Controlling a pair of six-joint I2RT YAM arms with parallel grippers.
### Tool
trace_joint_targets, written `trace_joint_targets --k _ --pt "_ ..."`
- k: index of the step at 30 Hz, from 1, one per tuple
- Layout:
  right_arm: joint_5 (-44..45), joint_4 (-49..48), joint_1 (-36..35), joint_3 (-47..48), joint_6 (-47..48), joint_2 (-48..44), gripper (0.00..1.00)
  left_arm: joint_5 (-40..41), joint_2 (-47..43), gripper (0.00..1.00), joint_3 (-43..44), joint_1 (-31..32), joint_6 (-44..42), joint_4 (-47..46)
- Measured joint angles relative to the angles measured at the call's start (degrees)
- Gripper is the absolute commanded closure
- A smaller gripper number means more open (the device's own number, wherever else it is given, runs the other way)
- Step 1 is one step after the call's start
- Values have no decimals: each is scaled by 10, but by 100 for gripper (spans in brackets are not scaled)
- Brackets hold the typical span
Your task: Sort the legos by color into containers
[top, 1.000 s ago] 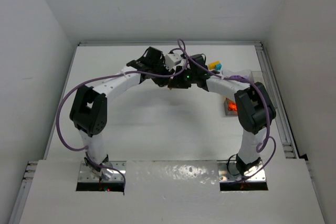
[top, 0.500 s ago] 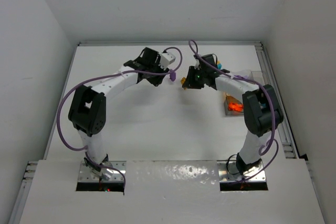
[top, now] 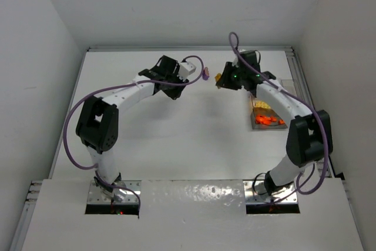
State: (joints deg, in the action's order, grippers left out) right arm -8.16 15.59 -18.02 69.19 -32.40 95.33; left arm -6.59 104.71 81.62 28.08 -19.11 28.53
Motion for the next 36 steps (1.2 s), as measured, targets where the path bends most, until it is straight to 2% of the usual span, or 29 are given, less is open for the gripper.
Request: trace_joint_targets --k 5,9,11,19,26,29,34,36 --pt "21 34 103 13 -55 -63 100 5 0 100 1 0 8 9" --pt "106 87 180 -4 -97 -107 100 15 -3 100 1 0 17 17" --pt "146 101 184 -28 -128 -130 100 19 -8 100 1 0 19 20" --pt "256 113 175 -148 -356 -189 100 28 -21 100 10 0 26 26" --pt "312 110 175 -162 -465 -183 100 28 -27 100 10 0 28 27" --pt "322 97 175 -164 -492 -169 90 28 -29 100 10 0 28 27" --pt "320 82 193 -169 -507 -131 61 26 -29 100 10 0 28 27" --pt "318 78 198 -168 -506 -119 55 24 -30 100 10 0 28 28"
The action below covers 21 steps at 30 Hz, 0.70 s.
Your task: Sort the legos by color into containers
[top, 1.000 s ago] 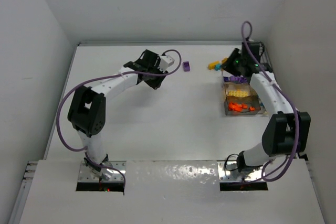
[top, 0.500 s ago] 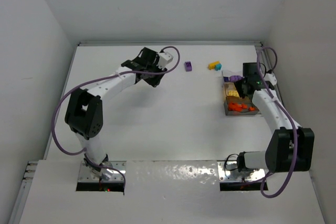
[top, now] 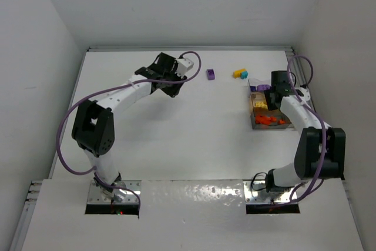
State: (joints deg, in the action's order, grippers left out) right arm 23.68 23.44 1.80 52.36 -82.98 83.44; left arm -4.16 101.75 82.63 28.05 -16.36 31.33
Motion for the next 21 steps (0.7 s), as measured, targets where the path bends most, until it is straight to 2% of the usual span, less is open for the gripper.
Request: trace_joint_targets --k 1,6,13,16,21 --pt "-1 -2 1 0 0 4 50 -2 0 100 0 0 0 0" --pt "-7 -16 2 3 31 8 44 -23 -2 100 0 0 0 3" --pt "-30 -45 2 22 115 8 46 -62 -3 100 0 0 -7 7" --pt "-122 -97 3 29 213 10 48 -91 -3 100 2 0 -23 18" --pt "-329 -158 -23 96 324 57 45 -159 -3 100 14 2 -73 45"
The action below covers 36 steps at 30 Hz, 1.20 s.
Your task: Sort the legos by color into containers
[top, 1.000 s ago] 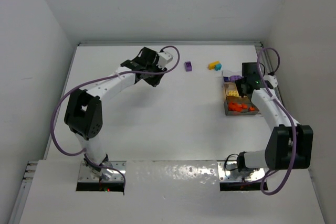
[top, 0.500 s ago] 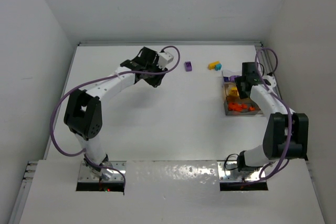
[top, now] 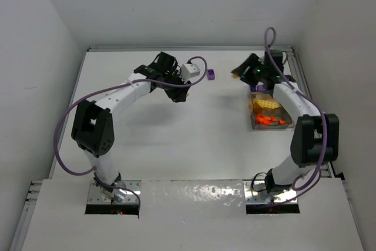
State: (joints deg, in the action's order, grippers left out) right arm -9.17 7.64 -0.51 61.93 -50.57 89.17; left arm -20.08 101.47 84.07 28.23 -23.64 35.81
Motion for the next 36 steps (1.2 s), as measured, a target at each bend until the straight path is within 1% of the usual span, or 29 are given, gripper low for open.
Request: trace_joint_targets --k 3,4,5,7,9,10,12,13,14,15,16,17,19,21,23,25,27,31,35,36 --pt "-96 -24 -66 45 39 45 41 -70 0 100 10 0 -64 31" --pt "-127 -41 -88 50 39 56 40 -93 0 100 12 0 -85 44" --pt "-159 -69 -111 48 32 66 35 -113 0 100 15 1 -106 57" --pt "-212 -133 -148 29 7 79 31 -150 0 100 19 1 -155 87" --pt "-239 -183 -163 0 -18 82 30 -169 0 100 22 1 -200 121" --pt "-234 -179 -163 -6 -16 82 30 -171 0 100 23 2 -223 139" --pt "-199 -142 -159 10 6 87 28 -166 0 100 27 2 -247 162" --pt "-172 -104 -159 37 29 97 26 -161 0 100 30 2 -256 172" --pt "-134 -50 -159 85 55 116 23 -156 -2 100 33 2 -260 178" --pt "-101 -3 -159 146 77 143 18 -150 -5 100 34 2 -261 180" --pt "-68 43 -160 222 101 182 8 -146 -8 100 34 2 -260 181" --pt "-39 83 -162 295 120 218 1 -140 -15 100 34 0 -255 181" --pt "20 143 -165 449 163 304 1 -127 -33 100 33 -2 -238 178" --pt "69 184 -168 541 194 366 1 -112 -55 100 30 -2 -218 170" --pt "113 208 -172 574 213 409 1 -96 -78 100 20 -3 -196 157" --pt "164 231 -176 577 228 445 1 -79 -97 100 8 -4 -178 150" --pt "197 248 -180 575 242 481 1 -64 -108 100 -6 -5 -164 143" --pt "229 262 -185 572 271 532 1 -37 -111 100 -24 -6 -146 139" --pt "253 248 -195 576 295 538 3 -19 -111 100 -25 -6 -133 134" --pt "262 250 -197 586 300 543 9 -17 -111 100 -25 -6 -131 133"
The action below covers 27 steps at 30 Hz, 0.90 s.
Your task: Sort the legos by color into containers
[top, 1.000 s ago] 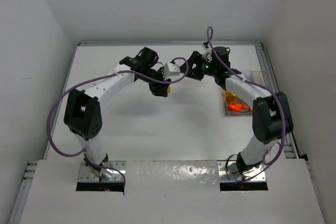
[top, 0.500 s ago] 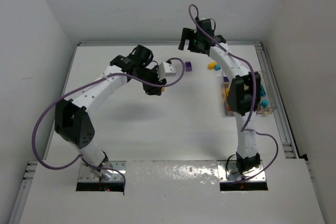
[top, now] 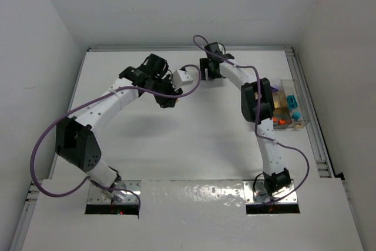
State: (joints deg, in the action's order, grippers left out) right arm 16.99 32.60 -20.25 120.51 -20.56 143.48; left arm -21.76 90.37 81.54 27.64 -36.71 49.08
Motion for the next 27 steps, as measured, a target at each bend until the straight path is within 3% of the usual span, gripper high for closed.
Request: trace_joint_targets --k 6,10,11,13,21,24,27 --pt "21 -12 -10 23 0 20 31 11 0 100 0 0 15 0" --pt "21 -24 -10 28 -11 27 70 18 0 100 3 0 21 0" --pt "22 -27 -10 28 -16 28 86 20 0 100 4 0 23 0" --pt "26 -29 -10 28 -18 28 99 21 0 100 8 0 25 -1" --pt "24 -35 -10 -7 -31 0 100 23 0 100 11 0 32 -5" --pt "50 -85 -9 -166 -90 -121 100 28 0 100 14 0 43 -5" --pt "76 -149 0 -382 -204 -327 100 37 1 100 21 0 59 -9"
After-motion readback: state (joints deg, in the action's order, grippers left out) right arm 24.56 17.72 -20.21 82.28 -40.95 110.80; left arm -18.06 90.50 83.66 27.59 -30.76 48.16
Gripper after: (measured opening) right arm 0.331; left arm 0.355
